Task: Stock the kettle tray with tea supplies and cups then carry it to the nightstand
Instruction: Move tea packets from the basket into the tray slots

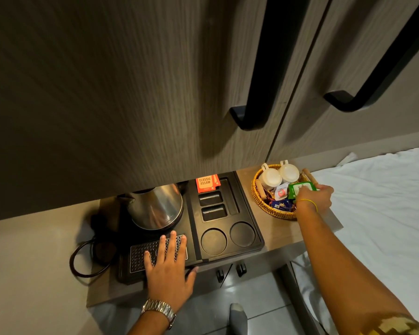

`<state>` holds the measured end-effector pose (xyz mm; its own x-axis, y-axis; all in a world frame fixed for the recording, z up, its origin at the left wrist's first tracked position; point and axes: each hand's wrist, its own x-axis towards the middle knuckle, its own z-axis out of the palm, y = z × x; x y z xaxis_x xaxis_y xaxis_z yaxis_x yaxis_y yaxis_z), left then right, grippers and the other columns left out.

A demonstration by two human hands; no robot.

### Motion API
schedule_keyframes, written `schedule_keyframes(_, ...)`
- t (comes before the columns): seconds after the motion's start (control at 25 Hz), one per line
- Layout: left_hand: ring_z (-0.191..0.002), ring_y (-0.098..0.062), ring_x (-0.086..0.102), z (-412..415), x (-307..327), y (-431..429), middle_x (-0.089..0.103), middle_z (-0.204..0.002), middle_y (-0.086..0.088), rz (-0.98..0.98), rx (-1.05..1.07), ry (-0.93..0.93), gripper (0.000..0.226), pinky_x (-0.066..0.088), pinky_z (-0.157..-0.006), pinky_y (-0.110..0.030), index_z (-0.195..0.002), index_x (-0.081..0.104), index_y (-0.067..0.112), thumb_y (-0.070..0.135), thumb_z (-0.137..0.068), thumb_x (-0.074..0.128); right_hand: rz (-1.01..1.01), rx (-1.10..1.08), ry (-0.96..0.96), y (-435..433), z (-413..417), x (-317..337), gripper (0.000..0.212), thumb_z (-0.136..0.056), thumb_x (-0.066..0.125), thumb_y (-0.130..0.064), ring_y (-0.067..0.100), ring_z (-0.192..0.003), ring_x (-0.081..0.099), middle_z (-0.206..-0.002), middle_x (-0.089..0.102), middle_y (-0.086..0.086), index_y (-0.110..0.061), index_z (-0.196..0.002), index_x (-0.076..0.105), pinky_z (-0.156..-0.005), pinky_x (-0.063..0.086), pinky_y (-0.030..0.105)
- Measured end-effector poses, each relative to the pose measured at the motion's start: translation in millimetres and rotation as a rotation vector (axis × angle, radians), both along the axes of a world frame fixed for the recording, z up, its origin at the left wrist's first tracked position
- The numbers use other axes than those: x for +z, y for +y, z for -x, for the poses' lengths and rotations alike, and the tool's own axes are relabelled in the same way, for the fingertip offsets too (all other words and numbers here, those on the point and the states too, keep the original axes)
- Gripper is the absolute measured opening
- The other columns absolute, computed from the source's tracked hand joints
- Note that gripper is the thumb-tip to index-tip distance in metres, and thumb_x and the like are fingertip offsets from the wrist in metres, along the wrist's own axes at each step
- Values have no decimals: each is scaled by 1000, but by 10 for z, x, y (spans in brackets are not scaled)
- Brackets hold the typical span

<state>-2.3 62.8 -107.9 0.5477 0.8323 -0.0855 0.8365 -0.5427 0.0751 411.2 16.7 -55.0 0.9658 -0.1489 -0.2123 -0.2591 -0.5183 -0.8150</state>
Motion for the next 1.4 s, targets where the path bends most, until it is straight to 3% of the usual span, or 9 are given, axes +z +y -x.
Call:
schedule_keyframes(0.2,-151,-37,35,5,-16,-2,35,-166,-9,-4,5,5,93,36,-109,-71,-157,36,25,69,-80,61,-262,-14,-86,-441,106,-2,37,-88,80,-26,31,-101,77,-126,74,14,-18,-123,71,-70,61,28)
schedule_keyframes(0.36,-150,-37,35,0,-17,-7,36,-165,-10,-19,0,2,92,36,-109,-71,-157,37,24,69,-80,59,-376,295,-122,-570,279,242,18,-91,78,-25,2,-73,77,-106,79,4,-24,-109,74,-49,56,18)
schedule_keyframes(0.48,-151,-37,35,-1,-16,-12,35,-165,-10,-22,3,-6,92,36,-110,-72,-157,36,24,69,-79,60,-344,594,-178,-384,525,494,20,-93,75,-26,5,-77,77,-92,78,-16,-21,-112,73,-52,59,23)
schedule_keyframes(0.68,-152,-36,31,10,-8,-14,30,-167,-10,-4,9,10,95,35,-111,-71,-159,30,26,70,-80,57,-314,951,-147,233,851,460,22,-95,71,-13,-2,-59,69,-94,77,9,-4,-115,71,-40,48,16)
schedule_keyframes(0.76,-154,-35,28,5,-2,-17,26,-169,-9,8,14,14,95,33,-113,-71,-159,27,27,71,-81,55,-233,1067,-135,517,935,421,23,-93,73,-11,9,-73,71,-97,76,11,-2,-114,72,-48,53,23)
schedule_keyframes(0.88,-156,-33,23,6,-9,-15,21,-170,-7,20,22,29,94,29,-116,-70,-161,22,28,73,-82,50,-14,1256,-233,964,1020,399,23,-89,77,-17,22,-95,71,-103,76,6,-10,-111,76,-78,58,35)
schedule_keyframes(1.04,-156,-34,21,9,-27,0,20,-171,-7,37,26,44,94,29,-116,-71,-161,19,29,74,-83,47,316,1498,-350,1436,1194,350,40,-94,71,-20,35,-118,68,-128,73,17,-11,-133,68,-99,54,40)
schedule_keyframes(1.16,-157,-33,16,15,-52,5,15,-172,-6,46,21,32,93,24,-117,-71,-161,15,31,74,-84,43,445,1682,-447,1560,1347,245,38,-89,72,-10,36,-118,66,-128,70,15,-16,-127,66,-100,54,46)
schedule_keyframes(1.4,-159,-32,10,26,-66,16,9,-173,-5,53,23,33,93,19,-119,-70,-162,8,32,74,-85,40,457,1653,-312,1478,1248,18,45,-91,66,-2,38,-118,66,-128,69,20,-11,-135,57,-101,54,52)
